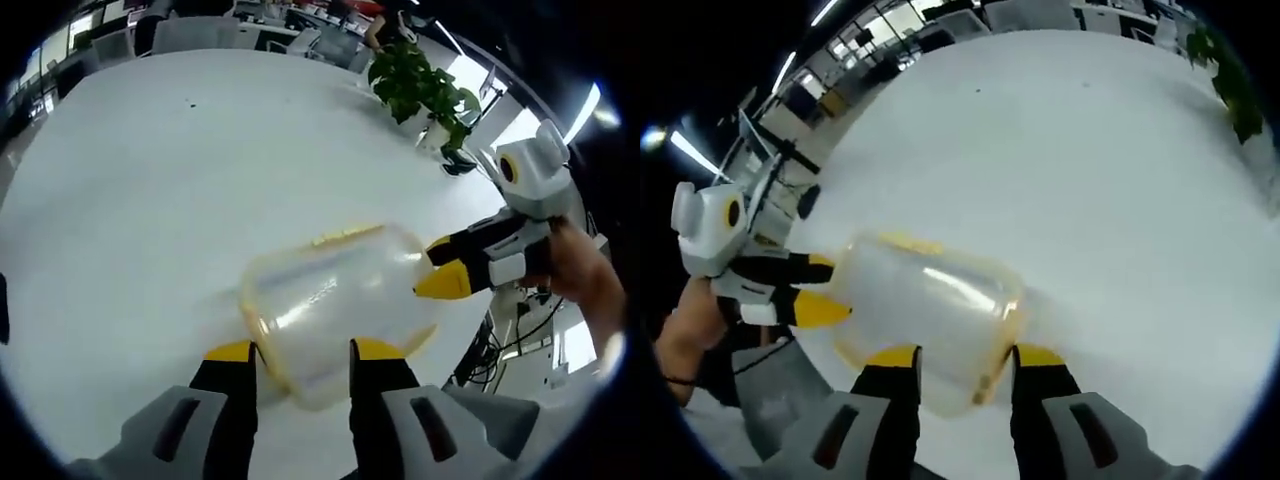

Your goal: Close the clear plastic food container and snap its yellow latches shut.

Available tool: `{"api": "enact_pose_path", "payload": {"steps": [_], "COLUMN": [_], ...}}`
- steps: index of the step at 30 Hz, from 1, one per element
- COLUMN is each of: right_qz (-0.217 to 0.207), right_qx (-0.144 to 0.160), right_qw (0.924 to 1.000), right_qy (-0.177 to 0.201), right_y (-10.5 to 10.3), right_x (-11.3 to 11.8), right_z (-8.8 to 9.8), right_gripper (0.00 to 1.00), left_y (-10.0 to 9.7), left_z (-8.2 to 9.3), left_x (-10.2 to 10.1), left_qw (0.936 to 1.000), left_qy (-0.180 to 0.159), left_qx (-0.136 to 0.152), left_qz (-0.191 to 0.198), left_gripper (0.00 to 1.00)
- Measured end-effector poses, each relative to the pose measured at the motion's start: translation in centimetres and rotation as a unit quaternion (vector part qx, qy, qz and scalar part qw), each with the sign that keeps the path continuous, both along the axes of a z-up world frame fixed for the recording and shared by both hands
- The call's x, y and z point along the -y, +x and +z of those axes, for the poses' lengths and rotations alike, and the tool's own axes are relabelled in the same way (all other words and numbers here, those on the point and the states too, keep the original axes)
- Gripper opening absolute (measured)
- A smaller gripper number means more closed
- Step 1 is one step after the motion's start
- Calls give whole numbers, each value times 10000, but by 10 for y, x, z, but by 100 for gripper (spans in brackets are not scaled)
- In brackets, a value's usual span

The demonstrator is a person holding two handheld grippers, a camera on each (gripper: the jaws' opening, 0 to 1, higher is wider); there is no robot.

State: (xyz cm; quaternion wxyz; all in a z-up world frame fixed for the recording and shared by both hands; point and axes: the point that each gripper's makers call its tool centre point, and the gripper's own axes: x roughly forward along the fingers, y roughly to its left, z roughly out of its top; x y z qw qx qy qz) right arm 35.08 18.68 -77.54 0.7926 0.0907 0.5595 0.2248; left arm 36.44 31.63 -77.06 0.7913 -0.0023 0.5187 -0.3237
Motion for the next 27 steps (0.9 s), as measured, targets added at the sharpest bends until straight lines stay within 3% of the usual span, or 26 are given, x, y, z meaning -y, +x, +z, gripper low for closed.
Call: {"api": "enact_pose_path", "payload": {"steps": [7, 13, 20, 27], "right_qz": [-68, 263, 525, 447], "right_qx": [99, 272, 386, 405], "right_qw": [9999, 9992, 9977, 9982], "right_qy": [35, -117, -166, -27], "right_y": [-1, 3, 3, 2], "right_x": [1, 1, -4, -8], "right_z": [0, 2, 0, -3], "right_gripper": [35, 36, 44, 50], "left_y": [-2, -2, -1, -2], "left_z": [0, 0, 0, 0], "left_x": [1, 1, 1, 2], "left_qw": [10000, 10000, 9997, 9992], "left_qy": [-25, -40, -175, -198], "left_qx": [10, 55, 168, 275], "left_qz": [-7, -45, -101, -199], "left_gripper": [35, 37, 38, 39]}}
